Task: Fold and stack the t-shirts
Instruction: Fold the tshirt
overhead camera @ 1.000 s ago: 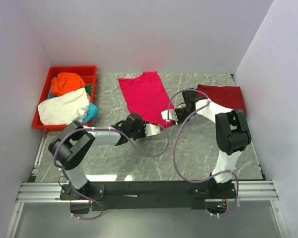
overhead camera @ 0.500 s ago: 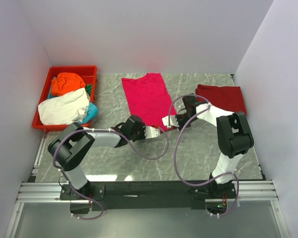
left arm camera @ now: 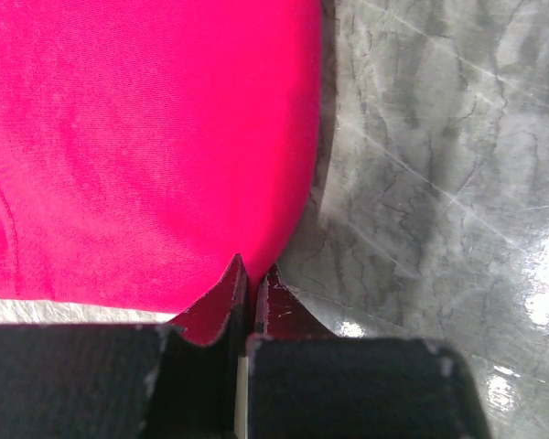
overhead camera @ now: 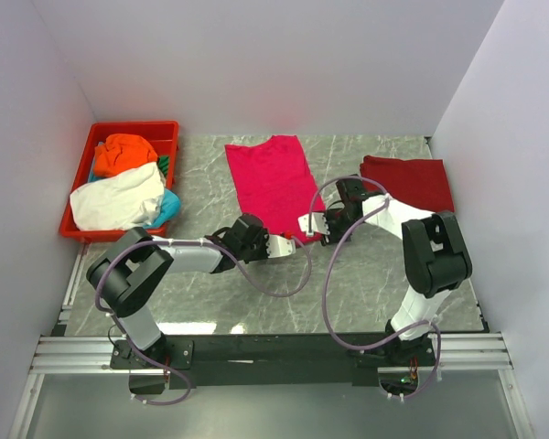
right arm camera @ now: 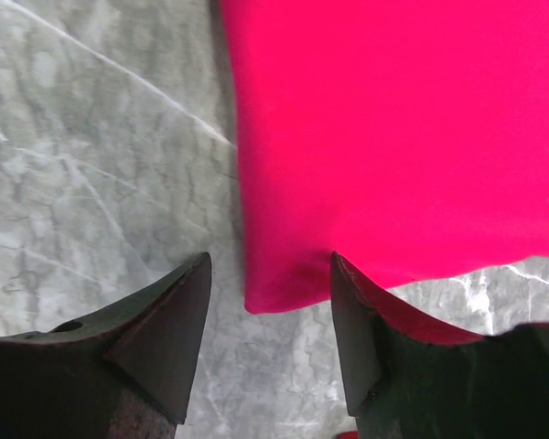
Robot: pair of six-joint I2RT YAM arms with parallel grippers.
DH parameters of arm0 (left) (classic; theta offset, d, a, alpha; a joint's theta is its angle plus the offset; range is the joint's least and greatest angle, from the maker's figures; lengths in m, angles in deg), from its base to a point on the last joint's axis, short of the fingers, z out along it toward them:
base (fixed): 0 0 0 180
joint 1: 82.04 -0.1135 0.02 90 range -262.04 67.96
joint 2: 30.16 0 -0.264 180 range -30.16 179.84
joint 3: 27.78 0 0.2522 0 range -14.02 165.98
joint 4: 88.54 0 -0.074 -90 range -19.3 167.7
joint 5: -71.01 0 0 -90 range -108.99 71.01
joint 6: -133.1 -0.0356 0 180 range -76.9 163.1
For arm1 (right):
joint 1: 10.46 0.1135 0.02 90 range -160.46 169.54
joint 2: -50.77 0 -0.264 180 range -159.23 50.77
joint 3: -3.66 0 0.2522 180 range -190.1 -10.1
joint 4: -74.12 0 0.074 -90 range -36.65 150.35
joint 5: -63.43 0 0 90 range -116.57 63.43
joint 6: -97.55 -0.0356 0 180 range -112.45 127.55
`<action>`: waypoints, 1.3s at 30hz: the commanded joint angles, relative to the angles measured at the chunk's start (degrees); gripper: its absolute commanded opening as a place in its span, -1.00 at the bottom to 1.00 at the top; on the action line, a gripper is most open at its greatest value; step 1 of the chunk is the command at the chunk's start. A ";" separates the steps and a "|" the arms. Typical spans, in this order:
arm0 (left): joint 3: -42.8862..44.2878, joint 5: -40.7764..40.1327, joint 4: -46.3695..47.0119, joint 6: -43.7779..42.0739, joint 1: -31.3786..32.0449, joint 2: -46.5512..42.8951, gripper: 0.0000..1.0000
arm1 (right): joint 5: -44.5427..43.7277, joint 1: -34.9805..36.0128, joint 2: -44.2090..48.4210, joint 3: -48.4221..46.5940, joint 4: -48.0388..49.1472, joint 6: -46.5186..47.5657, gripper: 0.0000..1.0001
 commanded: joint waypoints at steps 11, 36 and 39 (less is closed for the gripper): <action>-1.31 2.99 -3.78 -1.66 0.40 -1.58 -0.99 | -4.95 2.34 -0.98 -2.13 4.28 -4.21 -0.79; -0.43 5.28 -14.67 2.56 6.11 -6.85 -0.99 | -0.91 2.52 15.10 13.33 2.80 -4.12 -1.00; -1.22 5.28 -15.29 3.87 7.60 -8.17 -0.99 | -0.38 2.43 17.38 15.27 2.36 -4.82 -1.00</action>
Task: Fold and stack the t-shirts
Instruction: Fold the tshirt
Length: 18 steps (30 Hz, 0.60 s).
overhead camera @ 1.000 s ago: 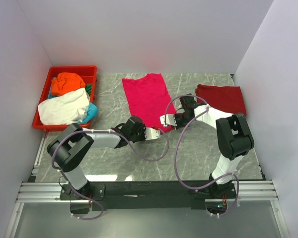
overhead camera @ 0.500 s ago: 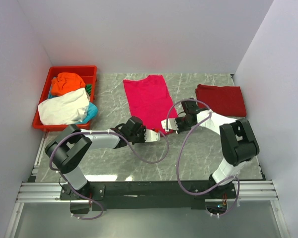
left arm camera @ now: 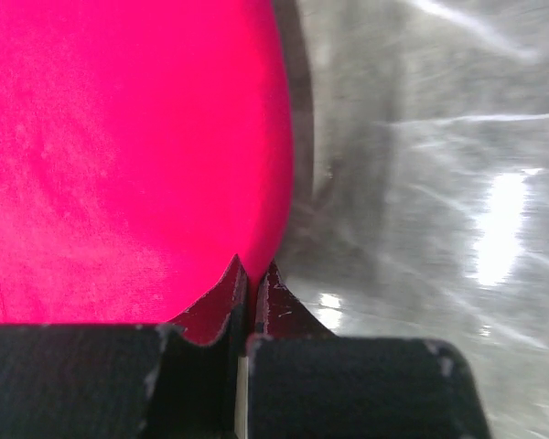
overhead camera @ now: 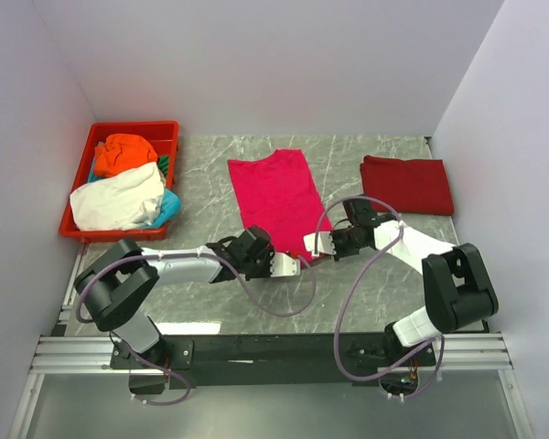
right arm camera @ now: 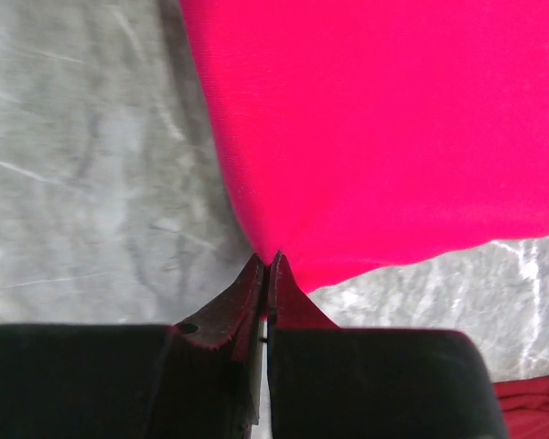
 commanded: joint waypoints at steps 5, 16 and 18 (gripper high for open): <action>-2.87 1.82 -3.51 5.35 4.25 -4.75 -0.99 | 2.05 0.37 7.13 5.53 -1.89 -1.88 -1.00; -5.77 2.52 -4.75 11.06 11.80 -8.00 -0.99 | 3.72 0.37 18.82 14.42 -5.75 -4.43 -1.00; -6.47 3.23 -4.48 12.29 12.78 -8.71 -0.99 | 3.81 0.37 21.36 15.91 -7.51 -4.78 -1.00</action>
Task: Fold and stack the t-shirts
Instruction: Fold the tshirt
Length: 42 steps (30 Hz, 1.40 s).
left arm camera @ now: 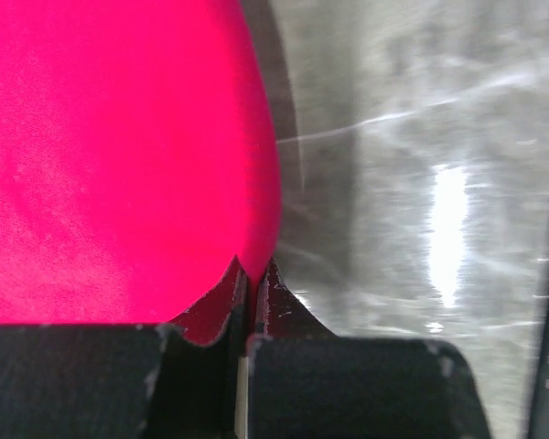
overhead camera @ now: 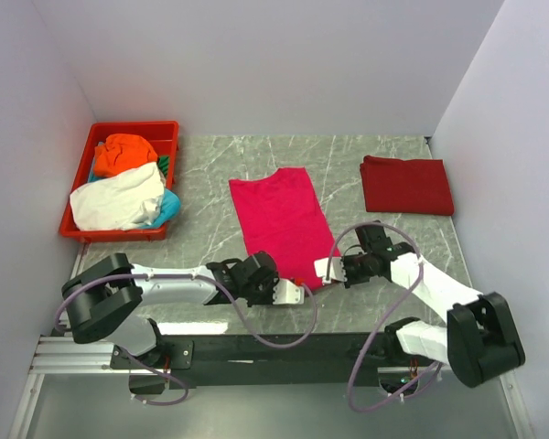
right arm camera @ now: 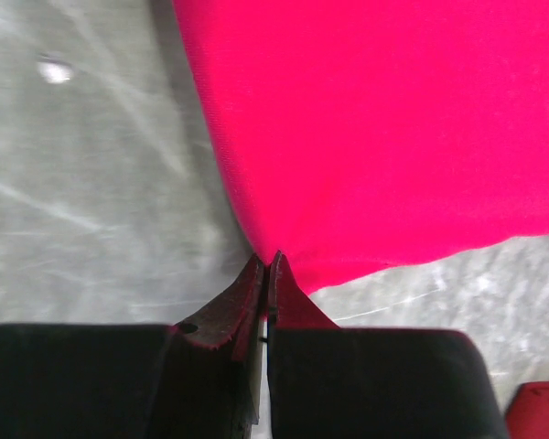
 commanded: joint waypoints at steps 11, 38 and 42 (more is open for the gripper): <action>-0.30 0.97 -1.55 0.12 1.25 -3.91 -0.99 | 2.39 0.29 6.78 -2.08 -5.27 -6.86 -1.00; 38.11 14.33 -1.04 -11.50 -39.54 22.80 -0.99 | -8.32 -0.68 -44.80 -61.84 11.51 -31.02 -1.00; 38.12 12.31 3.71 -9.57 -40.95 24.39 -0.99 | -10.78 -0.33 -49.91 -66.33 15.37 -34.28 -1.00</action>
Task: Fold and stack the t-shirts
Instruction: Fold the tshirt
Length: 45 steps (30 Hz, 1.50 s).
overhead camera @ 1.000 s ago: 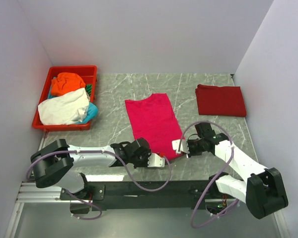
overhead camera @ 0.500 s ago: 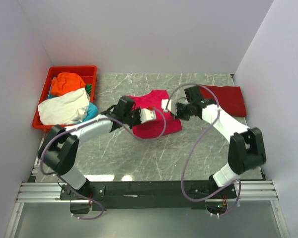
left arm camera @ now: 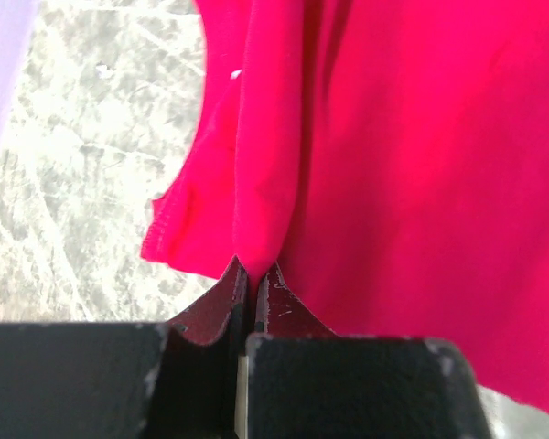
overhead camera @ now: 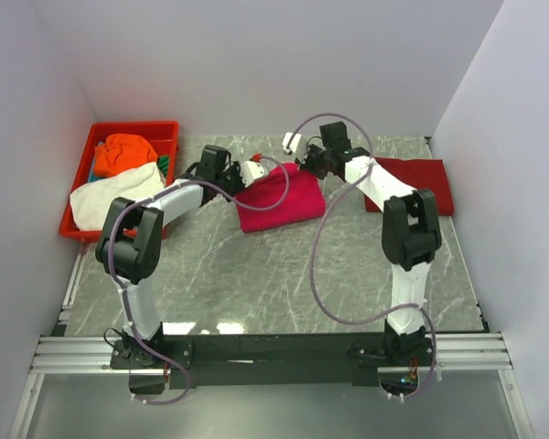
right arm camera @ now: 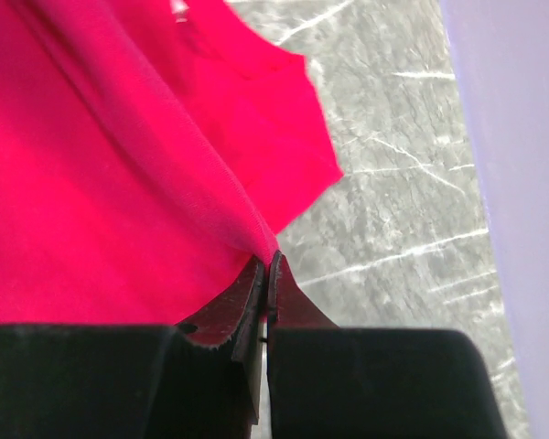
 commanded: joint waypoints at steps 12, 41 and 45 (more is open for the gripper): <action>3.68 -12.10 17.05 7.63 -0.93 6.21 -0.99 | -16.21 3.12 -10.79 -9.00 20.58 -10.52 -1.00; 2.62 -10.80 -1.31 65.26 -5.06 -6.98 0.63 | 5.06 -4.97 -23.88 -38.50 -11.84 -48.56 0.54; 4.03 -5.43 -3.42 68.53 -5.06 -2.85 0.65 | 7.78 -5.41 -27.58 -41.97 -17.30 -52.34 0.54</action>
